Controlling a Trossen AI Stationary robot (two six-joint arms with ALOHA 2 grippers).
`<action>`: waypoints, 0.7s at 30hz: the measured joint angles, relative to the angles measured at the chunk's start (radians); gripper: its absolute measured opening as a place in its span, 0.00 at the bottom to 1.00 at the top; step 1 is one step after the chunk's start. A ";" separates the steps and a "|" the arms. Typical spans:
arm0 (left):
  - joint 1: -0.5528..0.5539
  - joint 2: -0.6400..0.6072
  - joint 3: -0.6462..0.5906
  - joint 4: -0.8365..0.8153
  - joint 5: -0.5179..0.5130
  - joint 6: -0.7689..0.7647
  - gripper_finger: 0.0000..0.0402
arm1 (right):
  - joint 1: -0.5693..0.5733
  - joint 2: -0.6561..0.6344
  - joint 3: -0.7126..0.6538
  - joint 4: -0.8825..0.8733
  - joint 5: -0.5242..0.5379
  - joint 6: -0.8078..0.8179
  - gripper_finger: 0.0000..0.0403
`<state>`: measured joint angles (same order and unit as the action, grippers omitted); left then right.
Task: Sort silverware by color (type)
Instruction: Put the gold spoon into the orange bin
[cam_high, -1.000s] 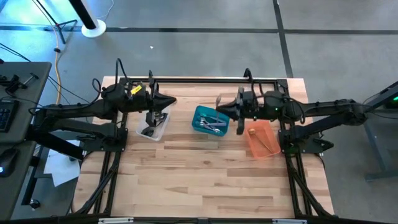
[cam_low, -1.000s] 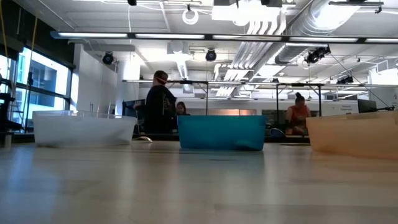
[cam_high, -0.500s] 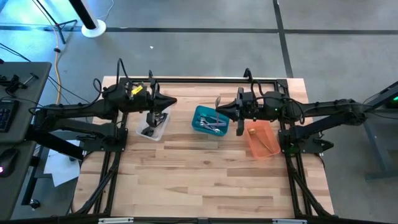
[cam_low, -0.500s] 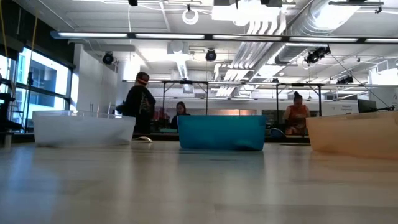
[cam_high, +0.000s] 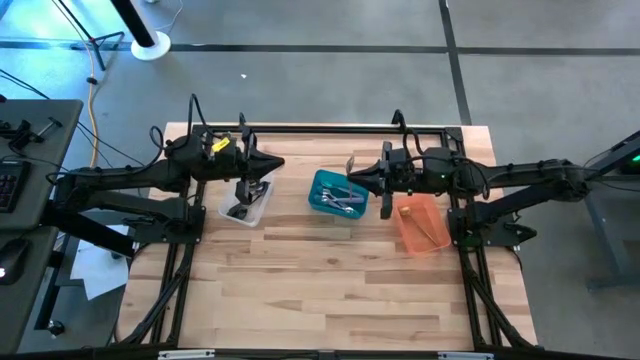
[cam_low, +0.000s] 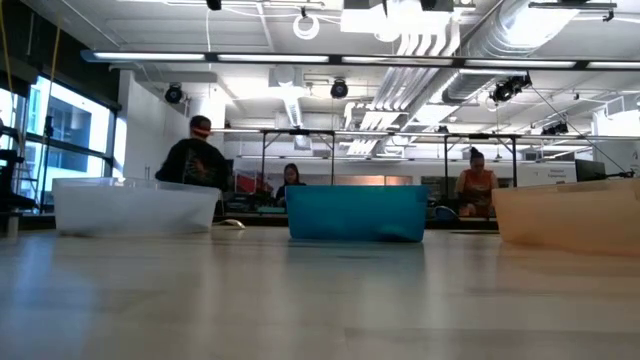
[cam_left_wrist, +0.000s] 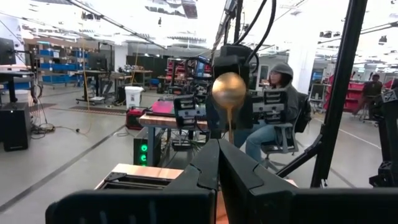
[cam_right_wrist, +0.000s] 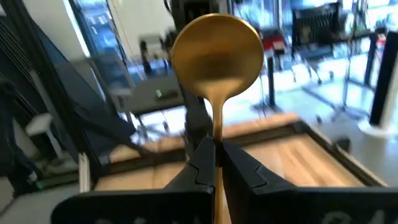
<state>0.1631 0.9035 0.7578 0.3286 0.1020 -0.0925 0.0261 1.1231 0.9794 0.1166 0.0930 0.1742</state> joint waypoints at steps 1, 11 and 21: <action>0.000 0.000 0.000 0.000 0.000 0.000 0.00 | 0.000 -0.006 0.000 -0.035 0.007 0.003 0.00; 0.000 0.000 0.000 -0.009 0.000 0.000 0.00 | 0.001 -0.087 0.000 -0.579 0.091 0.259 0.00; 0.000 0.000 0.000 -0.019 0.000 0.000 0.00 | 0.042 -0.077 0.000 -0.939 0.124 0.478 0.00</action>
<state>0.1633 0.9035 0.7578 0.3099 0.1017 -0.0929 0.0685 1.0462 0.9794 -0.8226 0.2173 0.6518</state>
